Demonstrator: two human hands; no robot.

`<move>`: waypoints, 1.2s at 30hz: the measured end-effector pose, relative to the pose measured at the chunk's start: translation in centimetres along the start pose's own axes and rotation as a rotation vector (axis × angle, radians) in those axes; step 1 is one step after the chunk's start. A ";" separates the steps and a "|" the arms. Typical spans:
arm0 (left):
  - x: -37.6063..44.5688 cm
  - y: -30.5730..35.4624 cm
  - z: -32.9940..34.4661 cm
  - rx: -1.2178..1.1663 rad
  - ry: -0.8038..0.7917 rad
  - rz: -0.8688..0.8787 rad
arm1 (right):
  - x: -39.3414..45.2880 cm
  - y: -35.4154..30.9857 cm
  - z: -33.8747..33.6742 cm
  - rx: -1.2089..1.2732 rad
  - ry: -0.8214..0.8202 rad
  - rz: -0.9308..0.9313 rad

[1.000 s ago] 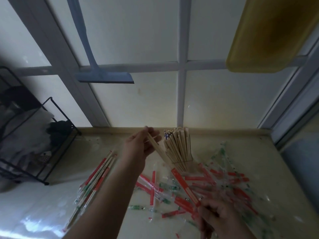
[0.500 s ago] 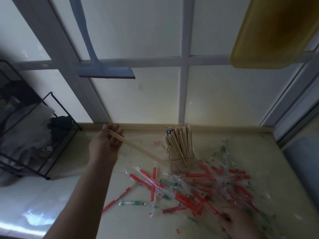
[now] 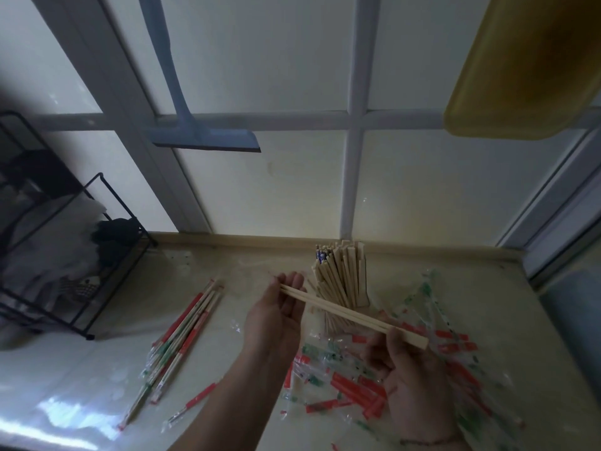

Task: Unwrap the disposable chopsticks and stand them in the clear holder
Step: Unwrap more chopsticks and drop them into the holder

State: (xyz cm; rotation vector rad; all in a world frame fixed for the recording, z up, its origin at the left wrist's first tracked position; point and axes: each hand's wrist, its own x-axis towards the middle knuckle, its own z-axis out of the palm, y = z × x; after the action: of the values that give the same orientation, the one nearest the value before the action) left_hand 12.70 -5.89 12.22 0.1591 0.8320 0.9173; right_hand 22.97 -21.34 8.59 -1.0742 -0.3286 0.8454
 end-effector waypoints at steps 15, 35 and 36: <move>4.0 -0.7 -6.5 0.423 0.125 -0.034 | 7.3 -4.6 -3.9 -0.134 0.293 -0.204; 6.6 -4.0 -8.5 1.136 -0.011 0.066 | 13.7 -2.3 2.7 -1.379 -0.354 -0.372; 6.7 -4.1 -8.6 1.173 -0.007 0.077 | 13.7 -1.7 2.6 -1.389 -0.338 -0.372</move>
State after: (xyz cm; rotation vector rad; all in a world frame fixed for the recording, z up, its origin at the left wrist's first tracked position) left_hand 11.57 -5.20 0.67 1.2113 1.2791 0.3936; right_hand 31.09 -9.83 9.22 -2.0301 -1.4886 0.3686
